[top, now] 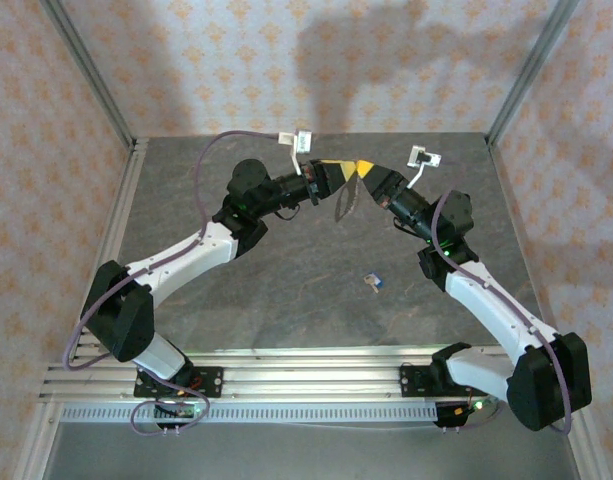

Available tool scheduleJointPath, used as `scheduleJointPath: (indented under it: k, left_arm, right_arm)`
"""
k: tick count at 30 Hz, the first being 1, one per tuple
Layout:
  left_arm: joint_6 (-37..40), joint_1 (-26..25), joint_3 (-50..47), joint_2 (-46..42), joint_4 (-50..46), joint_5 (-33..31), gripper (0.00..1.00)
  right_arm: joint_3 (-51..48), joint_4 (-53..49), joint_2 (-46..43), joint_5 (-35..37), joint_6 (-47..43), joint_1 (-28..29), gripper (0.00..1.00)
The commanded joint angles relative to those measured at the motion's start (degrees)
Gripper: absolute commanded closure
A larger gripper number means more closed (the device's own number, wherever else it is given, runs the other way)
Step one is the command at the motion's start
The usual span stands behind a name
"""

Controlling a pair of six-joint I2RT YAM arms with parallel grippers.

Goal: Put the keys on the keyring

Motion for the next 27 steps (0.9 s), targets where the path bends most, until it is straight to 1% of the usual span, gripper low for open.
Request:
scheduleJointPath:
  k: [1,3,11,12,13,15,16,17,21,25,27]
  left_arm:
    - [0.77,-0.55,1.43,0.4,2.06,1.09,0.94]
    - [0.77,-0.55,1.24,0.22,2.15,1.09,1.0]
    - [0.99,-0.55,0.58,-0.72,2.49,0.52,1.0]
    - [1.1,-0.55,0.4,-1.11,2.23,-0.07,0.96]
    - [1.25,-0.54,0.13,-1.44,2.15,-0.63,0.84]
    - [1.56,-0.55,-0.36,-2.26,1.98,-1.68,0.65]
    - [1.56,-0.55,-0.78,-2.7,2.13,-2.04,0.59]
    - [1.71,-0.55,-1.09,-3.13,2.16,-2.4,0.55]
    - [3.15,-0.55,-2.92,-5.57,0.79,-4.92,0.44]
    - [5.32,-0.42,-6.1,-8.76,-2.39,-9.59,0.38]
    - [6.64,-0.24,-7.78,-10.36,-5.28,-12.78,0.37]
  right_arm:
    - [-0.08,3.01,-1.28,-1.01,0.13,-0.12,1.0]
    - [-0.22,2.77,-1.28,-0.68,0.04,-0.12,1.0]
    - [-0.3,2.38,-1.02,-0.36,-0.13,-0.12,1.0]
    - [-0.39,2.32,-0.88,-0.37,-0.18,-0.12,1.0]
    - [-0.51,2.33,-0.76,-0.37,-0.14,-0.11,1.0]
    - [-0.85,2.28,-0.58,-0.37,-0.06,-0.12,1.0]
    - [-1.04,2.34,-0.45,-0.29,-0.05,-0.12,1.0]
    - [-1.3,2.31,-0.4,-0.29,-0.03,-0.12,1.0]
    - [-2.4,2.19,0.24,-0.67,-0.05,-0.12,1.0]
    - [-3.96,2.14,1.09,-1.11,0.03,-0.03,1.0]
    - [-4.92,2.36,1.64,-1.32,0.12,0.06,1.0]
